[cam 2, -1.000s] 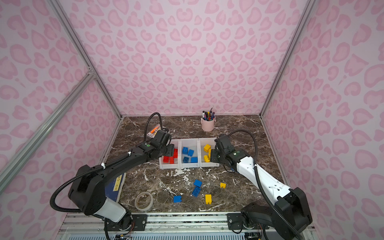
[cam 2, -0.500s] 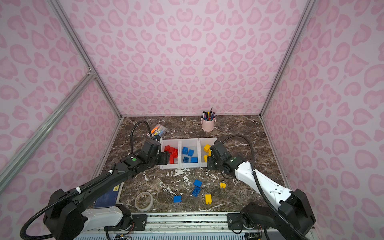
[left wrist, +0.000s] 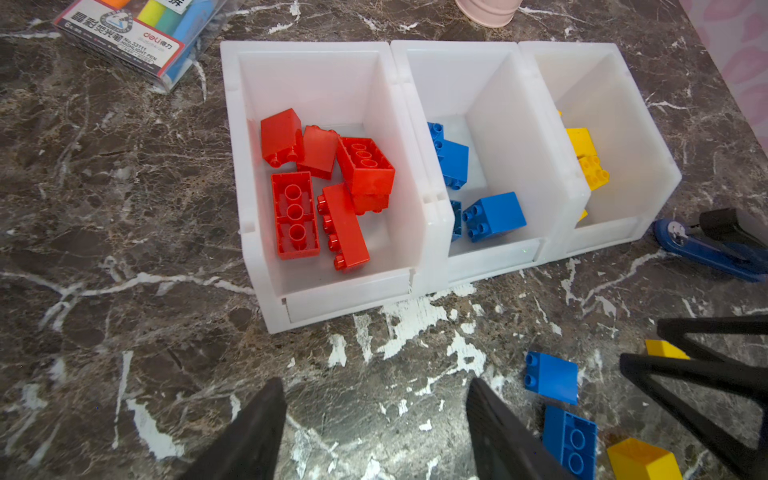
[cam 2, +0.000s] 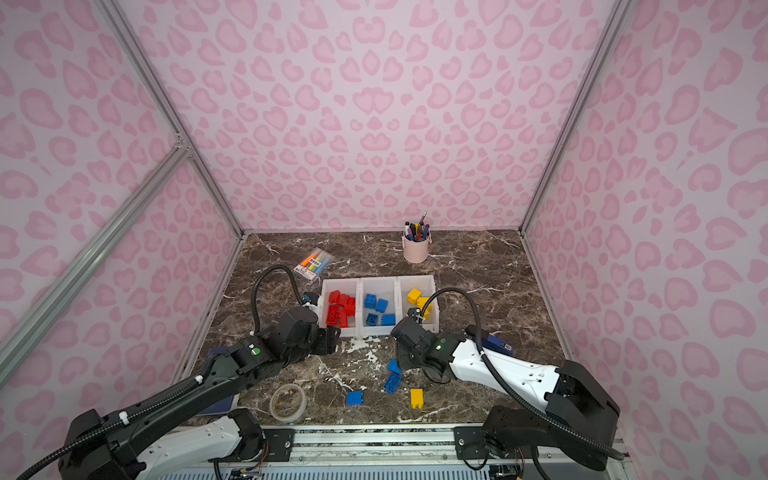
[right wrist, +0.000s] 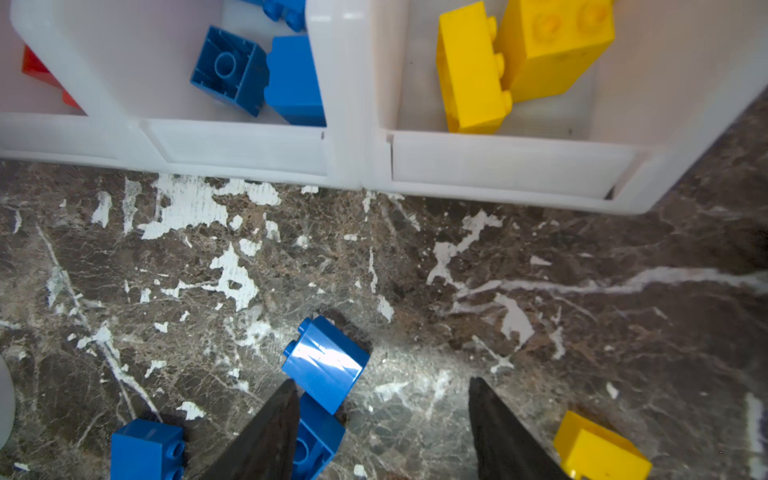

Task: Sort the legos into containers by color
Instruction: 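Grasp a blue brick before the bin with the right gripper while the left withdraws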

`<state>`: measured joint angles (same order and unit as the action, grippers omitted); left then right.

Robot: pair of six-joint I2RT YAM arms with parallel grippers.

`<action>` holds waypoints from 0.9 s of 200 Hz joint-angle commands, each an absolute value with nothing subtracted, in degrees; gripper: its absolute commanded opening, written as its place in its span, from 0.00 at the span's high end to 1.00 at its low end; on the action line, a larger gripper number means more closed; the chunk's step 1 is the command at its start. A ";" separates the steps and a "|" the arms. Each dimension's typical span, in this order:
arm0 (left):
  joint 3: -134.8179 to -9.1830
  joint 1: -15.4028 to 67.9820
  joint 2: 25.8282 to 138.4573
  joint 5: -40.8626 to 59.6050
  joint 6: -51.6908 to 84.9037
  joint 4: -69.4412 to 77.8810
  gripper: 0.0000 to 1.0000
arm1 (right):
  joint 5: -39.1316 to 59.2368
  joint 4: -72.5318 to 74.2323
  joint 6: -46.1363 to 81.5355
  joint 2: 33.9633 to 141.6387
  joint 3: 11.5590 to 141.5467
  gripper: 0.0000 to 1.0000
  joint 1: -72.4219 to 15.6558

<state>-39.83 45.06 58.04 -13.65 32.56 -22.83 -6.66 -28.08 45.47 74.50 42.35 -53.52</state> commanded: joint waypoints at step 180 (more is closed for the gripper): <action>-30.81 47.32 48.52 -15.60 37.57 -25.16 0.28 | -13.71 -26.21 65.00 93.68 48.75 0.39 -60.89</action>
<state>-31.20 47.37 48.93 -15.20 36.99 -25.21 -12.03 -25.26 62.65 93.01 48.64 -60.71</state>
